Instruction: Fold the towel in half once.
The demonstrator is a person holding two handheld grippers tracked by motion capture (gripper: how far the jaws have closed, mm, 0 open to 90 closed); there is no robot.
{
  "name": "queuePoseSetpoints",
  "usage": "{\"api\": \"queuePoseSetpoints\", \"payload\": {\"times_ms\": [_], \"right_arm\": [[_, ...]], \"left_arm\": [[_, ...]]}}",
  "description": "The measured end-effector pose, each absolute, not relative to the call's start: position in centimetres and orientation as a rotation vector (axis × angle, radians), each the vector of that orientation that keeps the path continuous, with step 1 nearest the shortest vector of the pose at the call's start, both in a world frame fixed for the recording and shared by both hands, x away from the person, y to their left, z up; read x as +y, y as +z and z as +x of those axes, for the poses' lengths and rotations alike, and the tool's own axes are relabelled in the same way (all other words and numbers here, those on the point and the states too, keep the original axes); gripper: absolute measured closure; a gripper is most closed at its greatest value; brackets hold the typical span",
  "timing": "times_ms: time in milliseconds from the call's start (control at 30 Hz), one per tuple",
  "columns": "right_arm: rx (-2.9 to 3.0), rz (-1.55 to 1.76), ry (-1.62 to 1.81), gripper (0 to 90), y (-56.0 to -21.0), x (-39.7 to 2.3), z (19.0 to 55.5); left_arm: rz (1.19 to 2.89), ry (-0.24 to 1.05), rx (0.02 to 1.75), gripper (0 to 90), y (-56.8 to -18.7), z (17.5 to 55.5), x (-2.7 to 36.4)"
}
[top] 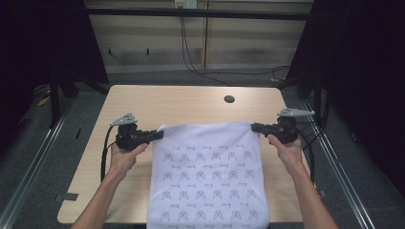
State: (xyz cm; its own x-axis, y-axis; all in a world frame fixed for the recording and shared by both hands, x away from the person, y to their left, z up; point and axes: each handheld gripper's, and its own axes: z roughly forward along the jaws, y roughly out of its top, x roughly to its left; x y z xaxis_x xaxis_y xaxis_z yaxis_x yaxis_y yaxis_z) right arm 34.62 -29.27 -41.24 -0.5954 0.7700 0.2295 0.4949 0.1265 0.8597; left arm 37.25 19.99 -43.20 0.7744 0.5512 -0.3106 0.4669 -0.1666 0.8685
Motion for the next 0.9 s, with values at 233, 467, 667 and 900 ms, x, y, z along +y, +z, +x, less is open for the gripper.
{"api": "queuePoseSetpoints", "payload": {"times_ms": [233,467,667,900], "right_arm": [[2.068,1.21,1.484,86.9,-37.6,-30.4,36.1],[2.052,1.192,1.435,87.0,-33.9,-30.8,37.9],[2.058,1.207,1.371,87.2,-32.0,-31.1,40.4],[1.938,1.168,1.47,87.3,-28.7,-30.7,41.3]], "left_arm": [[1.759,0.158,0.79,85.4,-39.4,38.6,20.1],[1.792,0.238,0.775,85.4,-35.5,40.3,18.8],[1.765,0.247,0.764,85.5,-34.0,41.1,18.7],[1.686,0.294,0.739,85.7,-31.0,41.9,18.3]]}}
